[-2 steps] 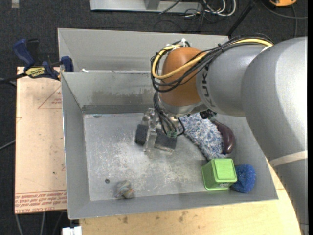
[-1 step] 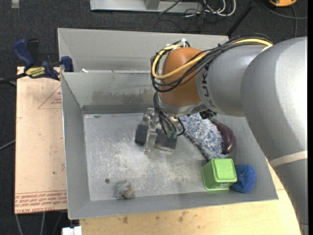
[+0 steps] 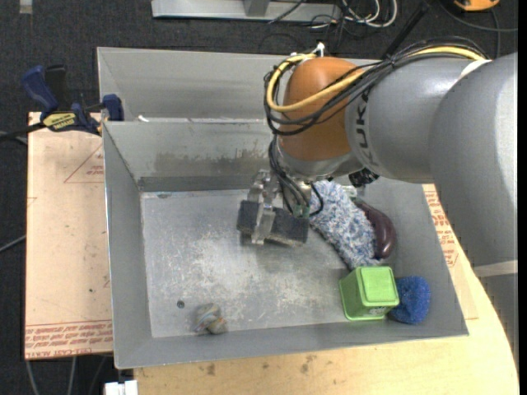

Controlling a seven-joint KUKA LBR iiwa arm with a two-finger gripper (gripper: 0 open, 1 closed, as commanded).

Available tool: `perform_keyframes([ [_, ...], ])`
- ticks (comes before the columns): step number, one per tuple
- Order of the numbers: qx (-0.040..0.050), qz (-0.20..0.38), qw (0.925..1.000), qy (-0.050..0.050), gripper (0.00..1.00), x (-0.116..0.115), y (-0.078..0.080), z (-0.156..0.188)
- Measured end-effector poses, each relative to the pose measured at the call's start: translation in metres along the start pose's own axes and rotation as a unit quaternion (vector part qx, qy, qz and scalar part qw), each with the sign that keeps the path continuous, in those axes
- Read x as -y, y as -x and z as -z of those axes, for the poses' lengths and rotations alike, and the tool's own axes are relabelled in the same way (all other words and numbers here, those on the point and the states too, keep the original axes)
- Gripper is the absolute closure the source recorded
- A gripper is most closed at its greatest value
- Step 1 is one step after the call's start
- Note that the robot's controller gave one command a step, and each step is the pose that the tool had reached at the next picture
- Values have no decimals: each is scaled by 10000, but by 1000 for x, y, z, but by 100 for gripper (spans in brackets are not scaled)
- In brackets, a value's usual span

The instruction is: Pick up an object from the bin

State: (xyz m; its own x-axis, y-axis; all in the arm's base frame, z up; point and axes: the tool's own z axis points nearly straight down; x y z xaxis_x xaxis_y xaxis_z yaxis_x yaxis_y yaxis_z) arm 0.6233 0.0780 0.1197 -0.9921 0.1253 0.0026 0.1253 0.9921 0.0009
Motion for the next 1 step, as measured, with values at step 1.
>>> perform_keyframes([
  [1,82,64,9999,14,100,10,1,18],
])
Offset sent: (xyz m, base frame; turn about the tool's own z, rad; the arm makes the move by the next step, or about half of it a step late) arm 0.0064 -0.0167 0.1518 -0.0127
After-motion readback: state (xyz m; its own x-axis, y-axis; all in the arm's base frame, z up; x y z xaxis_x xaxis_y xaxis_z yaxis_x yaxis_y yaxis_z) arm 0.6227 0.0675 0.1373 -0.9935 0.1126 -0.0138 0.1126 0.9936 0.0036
